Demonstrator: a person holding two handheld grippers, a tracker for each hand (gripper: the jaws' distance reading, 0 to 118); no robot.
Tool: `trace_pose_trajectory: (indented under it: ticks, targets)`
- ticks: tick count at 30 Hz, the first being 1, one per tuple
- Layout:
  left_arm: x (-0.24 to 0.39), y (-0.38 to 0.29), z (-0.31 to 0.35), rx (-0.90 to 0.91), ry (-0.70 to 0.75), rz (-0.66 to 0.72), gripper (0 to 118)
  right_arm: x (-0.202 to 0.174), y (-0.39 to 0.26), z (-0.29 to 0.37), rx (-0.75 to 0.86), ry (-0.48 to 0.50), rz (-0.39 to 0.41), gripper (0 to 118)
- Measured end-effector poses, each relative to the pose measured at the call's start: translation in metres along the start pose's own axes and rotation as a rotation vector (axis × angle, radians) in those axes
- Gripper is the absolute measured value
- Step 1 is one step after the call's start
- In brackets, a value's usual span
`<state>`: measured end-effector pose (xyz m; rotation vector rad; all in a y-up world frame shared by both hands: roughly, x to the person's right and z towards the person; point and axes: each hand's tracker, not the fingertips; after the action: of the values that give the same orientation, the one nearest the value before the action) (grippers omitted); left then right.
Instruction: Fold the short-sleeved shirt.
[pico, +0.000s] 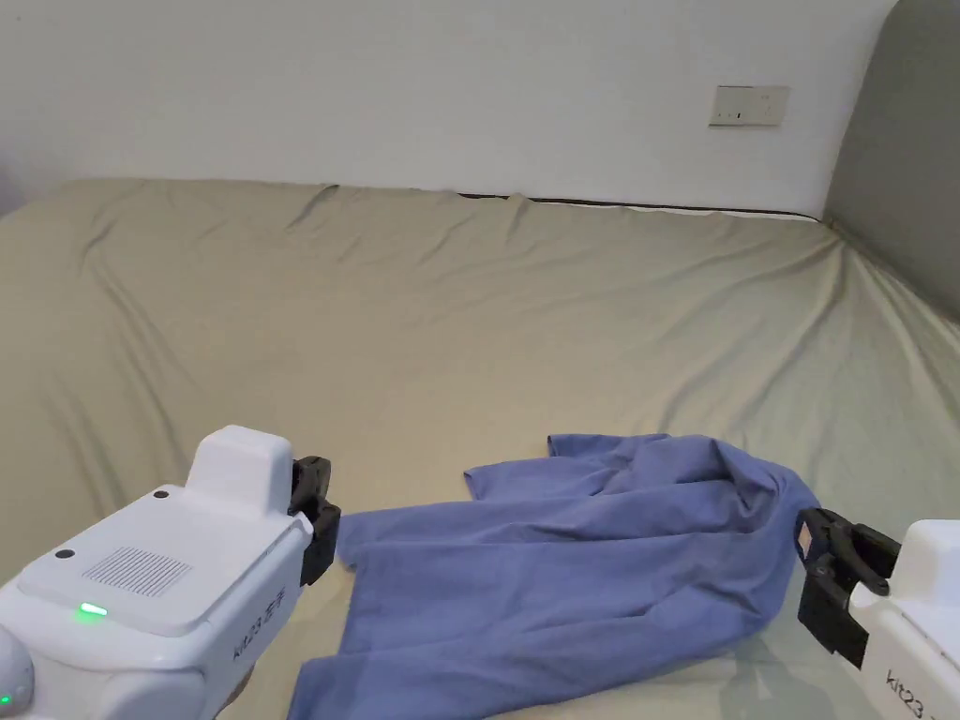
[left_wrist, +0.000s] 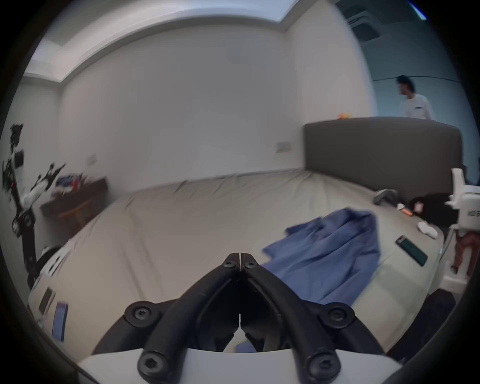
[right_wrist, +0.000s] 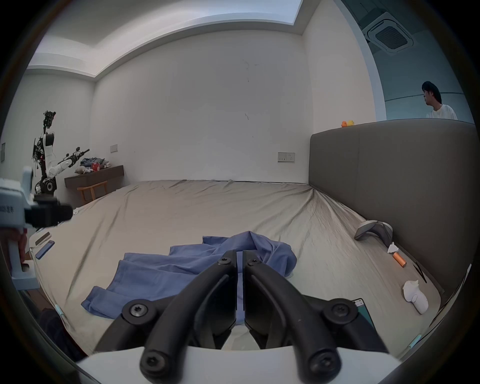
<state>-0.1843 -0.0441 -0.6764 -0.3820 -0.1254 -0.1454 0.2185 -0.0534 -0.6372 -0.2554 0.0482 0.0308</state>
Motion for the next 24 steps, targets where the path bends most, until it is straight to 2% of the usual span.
trace_pose_trajectory:
  ticks: [2, 3, 5, 7, 8, 9, 10, 11, 12, 13, 14, 17, 18, 19, 20, 21, 22, 23, 24]
  targets:
    - [-0.024, -0.010, -0.018, -0.094, -0.049, 0.078, 0, 0.000, 0.000, -0.002, -0.003, 0.002, -0.008, 4]
    - [-0.028, -0.011, -0.032, -0.131, -0.025, 0.102, 0, 0.000, 0.000, -0.005, -0.012, 0.006, -0.008, 4]
    - [-0.035, -0.015, -0.063, -0.185, -0.018, 0.112, 0, -0.001, -0.002, -0.009, -0.026, 0.010, -0.012, 4]
    - [-0.041, -0.017, -0.100, -0.265, -0.075, 0.136, 0, -0.001, -0.006, -0.013, -0.048, 0.010, -0.006, 4]
    - [-0.031, -0.014, -0.111, -0.301, -0.093, 0.154, 4, -0.001, -0.008, -0.015, -0.055, 0.009, -0.006, 4]
    - [-0.028, -0.015, -0.128, -0.327, -0.110, 0.149, 18, 0.000, -0.010, -0.017, -0.062, 0.008, -0.006, 4]
    - [-0.025, -0.016, -0.144, -0.353, -0.117, 0.128, 18, 0.002, -0.013, -0.018, -0.075, 0.008, 0.000, 4]
    - [-0.020, -0.017, -0.157, -0.366, -0.093, 0.103, 29, 0.003, -0.014, -0.020, -0.084, 0.004, 0.005, 4]
    - [-0.009, -0.017, -0.173, -0.383, -0.061, 0.066, 53, 0.006, -0.014, -0.021, -0.090, -0.003, 0.009, 4]
    - [-0.004, -0.020, -0.188, -0.401, -0.054, 0.037, 88, 0.009, -0.015, -0.022, -0.096, -0.009, 0.012, 4]
    - [-0.002, -0.021, -0.198, -0.406, -0.059, 0.018, 106, 0.013, -0.016, -0.023, -0.104, -0.015, 0.013, 4]
    - [0.005, -0.028, -0.232, -0.465, -0.036, 0.007, 87, 0.026, -0.014, -0.027, -0.127, -0.040, 0.015, 4]
    - [0.006, -0.032, -0.241, -0.499, -0.030, -0.002, 85, 0.031, -0.013, -0.028, -0.137, -0.049, 0.014, 4]
    - [0.008, -0.037, -0.246, -0.535, -0.030, -0.026, 79, 0.037, -0.012, -0.030, -0.146, -0.057, 0.010, 4]
    - [0.007, -0.043, -0.253, -0.558, -0.044, -0.051, 58, 0.042, -0.011, -0.033, -0.158, -0.063, 0.006, 4]
    - [0.006, -0.044, -0.247, -0.513, -0.111, -0.012, 49, 0.050, -0.008, -0.036, -0.171, -0.069, -0.003, 5]
    - [0.007, -0.040, -0.240, -0.500, -0.077, 0.011, 37, 0.057, -0.006, -0.040, -0.179, -0.083, -0.007, 5]
    - [0.010, -0.039, -0.237, -0.506, -0.095, 0.004, 0, 0.063, -0.003, -0.045, -0.190, -0.096, 0.001, 5]
    - [0.020, -0.039, -0.228, -0.502, -0.125, -0.041, 0, 0.072, 0.002, -0.054, -0.196, -0.120, 0.021, 5]
